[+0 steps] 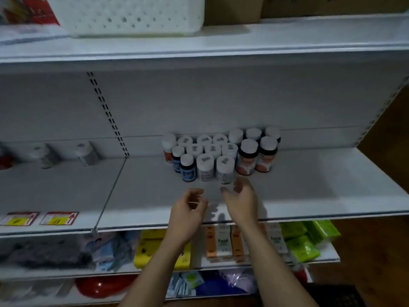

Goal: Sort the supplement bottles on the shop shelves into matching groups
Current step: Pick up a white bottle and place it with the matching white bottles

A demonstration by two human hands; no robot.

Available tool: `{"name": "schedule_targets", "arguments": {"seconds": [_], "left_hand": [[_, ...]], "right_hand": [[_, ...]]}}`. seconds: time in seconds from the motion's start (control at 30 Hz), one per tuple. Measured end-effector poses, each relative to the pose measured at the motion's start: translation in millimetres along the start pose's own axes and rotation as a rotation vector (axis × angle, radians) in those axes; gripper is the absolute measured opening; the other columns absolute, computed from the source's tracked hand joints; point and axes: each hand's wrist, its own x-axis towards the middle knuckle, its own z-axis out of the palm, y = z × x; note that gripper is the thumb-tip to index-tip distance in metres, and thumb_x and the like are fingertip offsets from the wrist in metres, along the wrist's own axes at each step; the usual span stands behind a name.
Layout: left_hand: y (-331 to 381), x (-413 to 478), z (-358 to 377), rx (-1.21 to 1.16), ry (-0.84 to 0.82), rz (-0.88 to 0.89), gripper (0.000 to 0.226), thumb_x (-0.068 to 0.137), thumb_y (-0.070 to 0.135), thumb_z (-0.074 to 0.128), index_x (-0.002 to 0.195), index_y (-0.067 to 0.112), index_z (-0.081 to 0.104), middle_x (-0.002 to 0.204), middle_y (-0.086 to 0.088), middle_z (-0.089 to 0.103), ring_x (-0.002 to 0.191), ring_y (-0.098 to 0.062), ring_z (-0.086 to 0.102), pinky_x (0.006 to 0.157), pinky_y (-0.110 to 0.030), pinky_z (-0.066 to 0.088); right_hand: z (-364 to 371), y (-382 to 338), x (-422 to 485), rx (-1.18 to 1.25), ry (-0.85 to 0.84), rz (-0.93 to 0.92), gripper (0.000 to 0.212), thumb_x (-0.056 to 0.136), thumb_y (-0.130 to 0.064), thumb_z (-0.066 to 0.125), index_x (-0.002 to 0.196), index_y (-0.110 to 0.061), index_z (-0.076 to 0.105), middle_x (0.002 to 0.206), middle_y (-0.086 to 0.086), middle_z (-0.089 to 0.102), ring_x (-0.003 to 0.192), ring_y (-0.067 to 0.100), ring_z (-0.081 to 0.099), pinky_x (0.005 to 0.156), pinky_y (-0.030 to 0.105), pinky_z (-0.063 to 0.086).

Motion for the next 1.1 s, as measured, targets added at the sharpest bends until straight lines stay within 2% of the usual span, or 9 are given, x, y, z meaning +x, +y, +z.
{"name": "schedule_targets", "arguments": {"seconds": [0.1,0.23,0.43,0.53,0.7,0.87,0.97,1.03,1.1], "left_hand": [[-3.3,13.7,3.9,-0.062,0.031,-0.028,0.017,0.092,0.025,0.060,0.109,0.026,0.061,0.093,0.008,0.068,0.088,-0.008,0.065,0.077,-0.035,0.057],[-11.0,20.1,-0.1,-0.110,0.040,-0.083,0.016,0.093,0.023,0.059,0.109,0.026,0.061,0.093,0.010,0.066,0.086,-0.003,0.065,0.077,-0.033,0.058],[-21.9,18.6,-12.6,-0.206,0.022,-0.127,0.020,0.093,0.018,0.060,0.113,0.018,0.063,0.089,0.007,0.066,0.079,-0.005,0.066,0.074,-0.037,0.058],[-21.9,17.3,-19.4,-0.210,-0.028,-0.079,0.023,0.092,0.018,0.061,0.115,0.022,0.060,0.099,0.006,0.066,0.076,0.007,0.064,0.071,-0.029,0.056],[-4.2,2.6,-37.5,-0.212,-0.228,0.098,0.061,0.087,0.027,0.068,0.138,0.043,0.038,0.136,0.020,0.041,0.115,0.004,0.049,0.070,-0.008,0.051],[24.4,-39.1,-58.7,-0.358,-0.353,0.217,0.068,0.080,0.036,0.071,0.135,0.054,0.036,0.129,0.030,0.052,0.116,0.006,0.054,0.081,-0.016,0.053],[27.7,-65.4,-68.0,-0.531,-0.330,0.206,0.067,0.076,0.030,0.071,0.134,0.048,0.042,0.119,0.027,0.062,0.107,0.000,0.063,0.079,-0.019,0.054],[24.3,-76.0,-72.0,-0.619,-0.290,0.162,0.057,0.083,0.027,0.070,0.132,0.044,0.045,0.116,0.021,0.066,0.103,-0.007,0.067,0.076,-0.022,0.055],[18.9,-81.4,-75.0,-0.683,-0.263,0.099,0.050,0.086,0.022,0.062,0.131,0.043,0.050,0.116,0.011,0.069,0.102,-0.016,0.068,0.075,-0.027,0.056]], "right_hand": [[14.8,0.2,33.2,0.004,0.075,-0.136,0.041,0.075,-0.027,0.074,0.109,-0.010,0.058,0.102,0.005,0.061,0.094,0.020,0.058,0.070,0.018,0.041],[32.1,-1.4,65.9,0.146,0.043,-0.032,0.059,0.071,-0.029,0.075,0.126,-0.023,0.054,0.126,0.000,0.064,0.111,0.016,0.061,0.082,0.030,0.049],[38.6,-4.2,65.3,0.125,0.060,0.011,0.059,0.075,-0.021,0.078,0.128,-0.016,0.052,0.130,0.004,0.060,0.115,0.020,0.058,0.084,0.025,0.041],[30.9,-12.4,41.5,0.158,0.067,0.012,0.049,0.074,-0.018,0.080,0.114,-0.023,0.053,0.115,0.000,0.065,0.104,0.017,0.061,0.082,0.026,0.045],[5.2,-40.8,-20.8,0.222,-0.055,0.058,0.041,0.070,-0.028,0.084,0.104,-0.022,0.062,0.097,-0.005,0.071,0.091,0.015,0.069,0.077,0.037,0.060],[-10.7,-85.7,-98.6,0.351,-0.147,0.052,0.024,0.077,-0.040,0.072,0.096,-0.027,0.064,0.089,-0.005,0.074,0.077,0.002,0.070,0.062,0.018,0.055],[-14.1,-100.6,-136.6,0.444,-0.156,0.062,0.035,0.078,-0.050,0.058,0.098,-0.022,0.066,0.091,0.002,0.075,0.085,0.016,0.072,0.071,0.031,0.059],[-15.4,-101.8,-153.4,0.523,-0.174,0.081,0.032,0.081,-0.044,0.056,0.101,-0.021,0.067,0.096,0.009,0.074,0.091,0.027,0.071,0.080,0.046,0.059],[-16.0,-101.8,-163.8,0.549,-0.198,0.094,0.029,0.081,-0.037,0.061,0.107,-0.025,0.066,0.101,0.006,0.073,0.096,0.027,0.070,0.086,0.050,0.057]]}}
